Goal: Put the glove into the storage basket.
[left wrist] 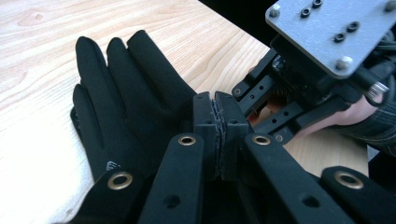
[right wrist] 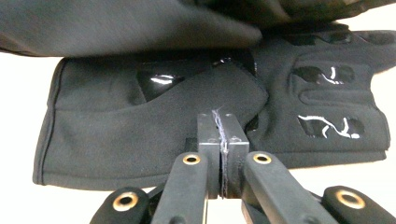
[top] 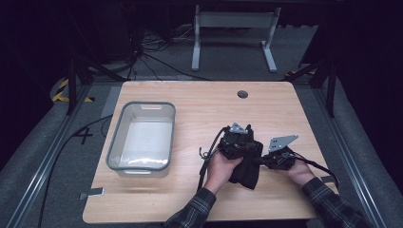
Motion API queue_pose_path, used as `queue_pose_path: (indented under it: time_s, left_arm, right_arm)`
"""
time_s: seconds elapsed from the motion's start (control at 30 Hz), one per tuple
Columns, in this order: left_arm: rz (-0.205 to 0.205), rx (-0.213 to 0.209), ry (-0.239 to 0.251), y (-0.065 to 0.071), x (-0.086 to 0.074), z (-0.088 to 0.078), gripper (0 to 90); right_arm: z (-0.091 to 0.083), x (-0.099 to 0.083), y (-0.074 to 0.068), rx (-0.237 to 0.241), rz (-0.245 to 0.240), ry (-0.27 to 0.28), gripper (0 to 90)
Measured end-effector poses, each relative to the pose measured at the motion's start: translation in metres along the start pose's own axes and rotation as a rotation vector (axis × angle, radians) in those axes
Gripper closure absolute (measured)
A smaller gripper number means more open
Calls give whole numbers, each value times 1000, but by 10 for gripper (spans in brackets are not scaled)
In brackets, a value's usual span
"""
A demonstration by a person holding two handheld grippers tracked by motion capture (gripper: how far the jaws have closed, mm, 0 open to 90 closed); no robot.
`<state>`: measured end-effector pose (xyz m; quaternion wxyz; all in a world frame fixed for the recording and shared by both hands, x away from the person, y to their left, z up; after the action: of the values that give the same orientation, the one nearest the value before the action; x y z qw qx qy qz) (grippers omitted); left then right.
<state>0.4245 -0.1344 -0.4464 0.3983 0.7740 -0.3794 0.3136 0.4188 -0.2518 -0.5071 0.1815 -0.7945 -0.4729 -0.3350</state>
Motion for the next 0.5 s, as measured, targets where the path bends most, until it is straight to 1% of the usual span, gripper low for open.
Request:
queue_pose_path:
  time_s: [0.13, 0.23, 0.33, 0.37, 0.43, 0.5]
  left_arm:
    - [-8, -6, -11, -1, -2, 7, 887]
    - [-2, -12, -19, 1, -3, 12, 887]
    - [7, -16, -29, 3, -5, 16, 887]
    - [10, -18, -34, 4, -5, 18, 886]
    - [8, -20, -41, 5, -7, 22, 886]
    - [7, -25, -46, 6, -7, 26, 885]
  right_arm:
    - [0, 0, 0, 1, 1, 2, 900]
    - [-3, -1, 0, -9, -5, 1, 900]
    - [-12, -1, 4, -24, 5, 20, 900]
    - [-18, -2, 7, -35, 15, 30, 900]
    - [-25, -7, 13, -55, 31, 35, 900]
    - [-29, -11, 17, -66, 42, 30, 900]
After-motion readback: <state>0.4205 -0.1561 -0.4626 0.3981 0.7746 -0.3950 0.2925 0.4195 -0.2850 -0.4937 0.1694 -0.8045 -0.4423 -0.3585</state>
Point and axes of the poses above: each handheld gripper's, and its own axes: z roughly forward along the jaws, x roughly out of its top, y roughly to its right, the point moved 7 cm from there along z, roughly forward along the jaws, and after that the axes turned 6 degrees about -x, right-handed, at the moved point
